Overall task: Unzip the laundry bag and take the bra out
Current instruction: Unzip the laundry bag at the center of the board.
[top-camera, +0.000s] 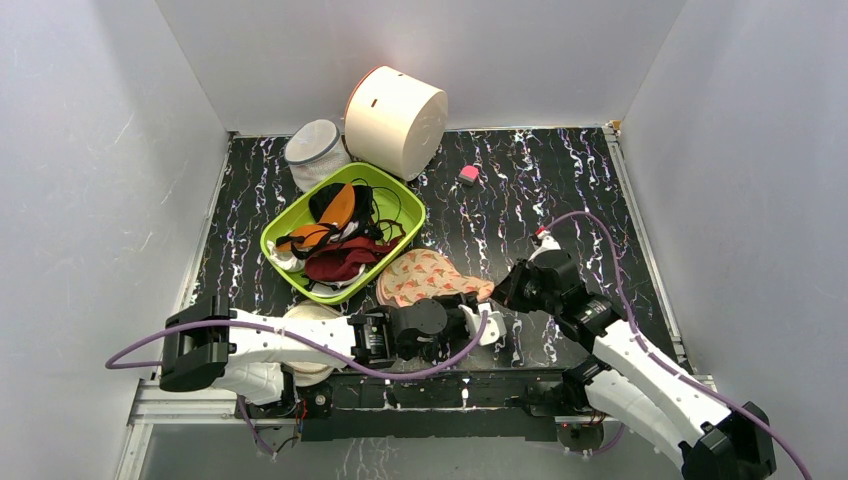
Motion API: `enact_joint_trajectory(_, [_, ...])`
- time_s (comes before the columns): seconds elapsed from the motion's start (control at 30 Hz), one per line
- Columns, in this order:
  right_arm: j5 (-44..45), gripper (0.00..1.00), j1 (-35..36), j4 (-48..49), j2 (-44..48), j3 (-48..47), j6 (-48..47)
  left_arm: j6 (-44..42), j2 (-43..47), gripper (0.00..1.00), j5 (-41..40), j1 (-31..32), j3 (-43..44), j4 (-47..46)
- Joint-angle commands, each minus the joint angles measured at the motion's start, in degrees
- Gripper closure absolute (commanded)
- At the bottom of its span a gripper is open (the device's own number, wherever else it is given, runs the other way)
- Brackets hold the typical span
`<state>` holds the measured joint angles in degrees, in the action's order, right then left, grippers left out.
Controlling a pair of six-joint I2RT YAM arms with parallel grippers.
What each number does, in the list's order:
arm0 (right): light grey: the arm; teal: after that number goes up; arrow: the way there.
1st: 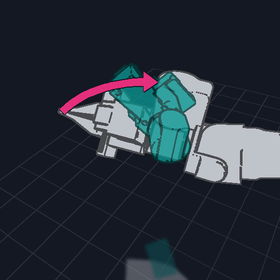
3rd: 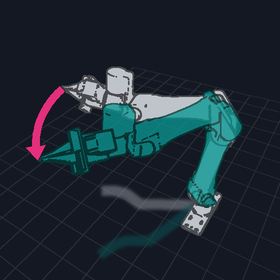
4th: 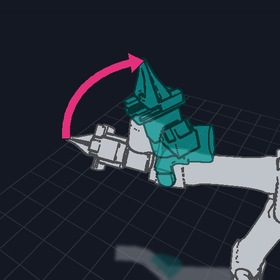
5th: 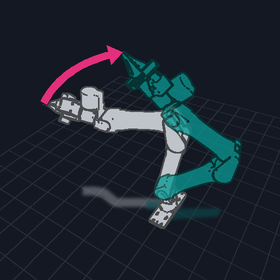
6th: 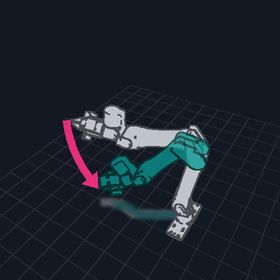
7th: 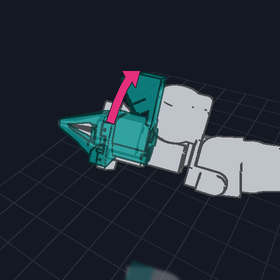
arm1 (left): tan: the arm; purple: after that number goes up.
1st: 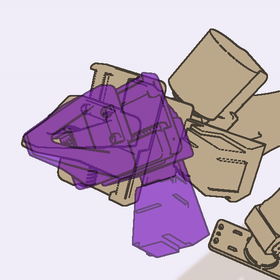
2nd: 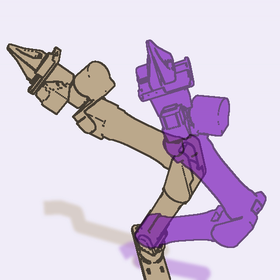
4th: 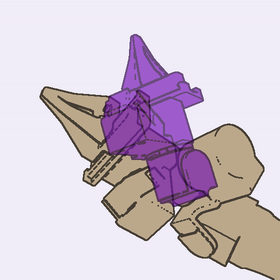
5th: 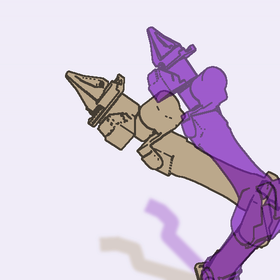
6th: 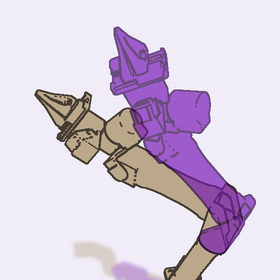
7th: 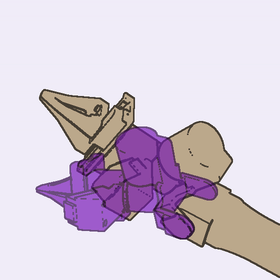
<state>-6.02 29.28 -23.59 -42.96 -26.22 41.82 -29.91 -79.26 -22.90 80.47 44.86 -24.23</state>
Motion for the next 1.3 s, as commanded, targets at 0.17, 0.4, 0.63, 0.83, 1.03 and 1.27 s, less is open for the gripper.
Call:
enact_joint_trajectory(0.17, [3.6, 0.99, -0.3, 9.2, -4.0, 1.2, -4.9, 2.0, 4.8, 1.00, 3.2, 0.2, 0.6, -4.3])
enact_joint_trajectory(0.4, [-1.1, 1.00, -0.3, 20.7, -3.6, 5.7, -7.0, 3.0, 5.6, 1.00, 0.2, 0.2, -1.5, -8.2])
enact_joint_trajectory(0.63, [8.1, 0.86, -0.3, 7.1, -2.0, -0.5, -5.7, 3.7, 5.2, 1.00, -0.3, 0.2, -3.2, -11.2])
enact_joint_trajectory(0.83, [9.0, 0.32, -0.2, -5.2, 6.0, -11.7, -4.1, 4.0, -1.3, 1.00, 1.1, 0.1, -3.5, -15.5])
enact_joint_trajectory(1.03, [24.8, 0.12, -0.3, -19.7, 11.8, -25.3, -3.7, 5.6, -9.6, 1.00, 1.7, -1.1, -3.2, -21.9])
enact_joint_trajectory(1.27, [28.7, 0.10, -0.2, -19.4, 15.8, -28.4, -8.9, 8.5, -14.3, 0.49, 3.8, -1.1, -0.6, -22.2])
